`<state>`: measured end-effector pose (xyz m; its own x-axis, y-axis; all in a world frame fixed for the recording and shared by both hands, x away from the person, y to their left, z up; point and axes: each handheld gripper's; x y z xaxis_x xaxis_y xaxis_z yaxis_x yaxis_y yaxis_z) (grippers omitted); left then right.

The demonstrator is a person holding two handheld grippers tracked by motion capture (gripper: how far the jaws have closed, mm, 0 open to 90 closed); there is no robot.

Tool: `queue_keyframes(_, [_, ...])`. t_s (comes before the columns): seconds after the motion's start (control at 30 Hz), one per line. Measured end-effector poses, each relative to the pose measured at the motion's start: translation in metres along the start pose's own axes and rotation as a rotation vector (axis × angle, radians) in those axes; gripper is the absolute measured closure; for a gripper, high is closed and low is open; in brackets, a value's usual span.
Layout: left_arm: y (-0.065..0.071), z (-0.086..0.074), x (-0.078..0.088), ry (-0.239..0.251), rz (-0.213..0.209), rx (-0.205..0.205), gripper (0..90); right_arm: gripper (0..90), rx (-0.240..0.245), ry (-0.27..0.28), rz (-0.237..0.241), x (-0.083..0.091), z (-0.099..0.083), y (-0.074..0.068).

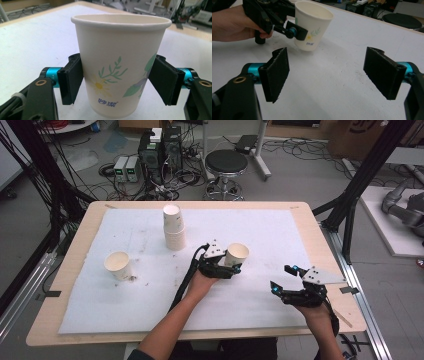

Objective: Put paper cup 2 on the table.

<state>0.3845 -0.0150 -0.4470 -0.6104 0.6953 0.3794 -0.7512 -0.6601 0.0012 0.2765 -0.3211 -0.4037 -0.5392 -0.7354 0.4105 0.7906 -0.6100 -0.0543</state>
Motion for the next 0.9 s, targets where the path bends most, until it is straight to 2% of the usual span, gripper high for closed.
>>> queue_keyframes(0.1, [0.000, -0.003, -0.004, -0.043, 0.007, -0.009, 30.1, 21.4, 0.001, -0.001, 0.000, -0.001, 0.000, 0.000])
queue_keyframes(0.3, [0.002, -0.004, -0.003, -0.087, 0.025, -0.032, 30.4, 21.4, 0.004, -0.004, 0.002, -0.001, 0.000, 0.000])
queue_keyframes(0.67, [0.003, -0.006, 0.002, -0.162, 0.020, -0.023, 30.3, 21.4, 0.005, -0.012, 0.022, -0.002, 0.001, -0.002])
queue_keyframes(0.73, [0.003, -0.007, 0.003, -0.169, 0.015, -0.024, 29.5, 21.4, 0.002, -0.014, 0.026, -0.002, 0.001, -0.002])
queue_keyframes(0.8, [0.002, -0.007, 0.005, -0.172, -0.001, -0.006, 25.9, 21.4, 0.000, -0.017, 0.028, -0.002, 0.001, -0.002])
queue_keyframes(0.9, [0.000, -0.010, 0.018, -0.128, 0.009, 0.031, 22.0, 21.4, -0.001, -0.016, 0.032, -0.002, 0.001, -0.003])
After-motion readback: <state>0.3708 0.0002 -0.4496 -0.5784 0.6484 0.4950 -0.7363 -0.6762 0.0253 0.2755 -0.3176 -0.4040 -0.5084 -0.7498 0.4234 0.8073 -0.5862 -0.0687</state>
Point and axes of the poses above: each handheld gripper's, and its own axes: x roughly backward along the jaws, z roughly out of its top, y roughly to its right, and after that the axes turned 10 degrees about z, right-handed
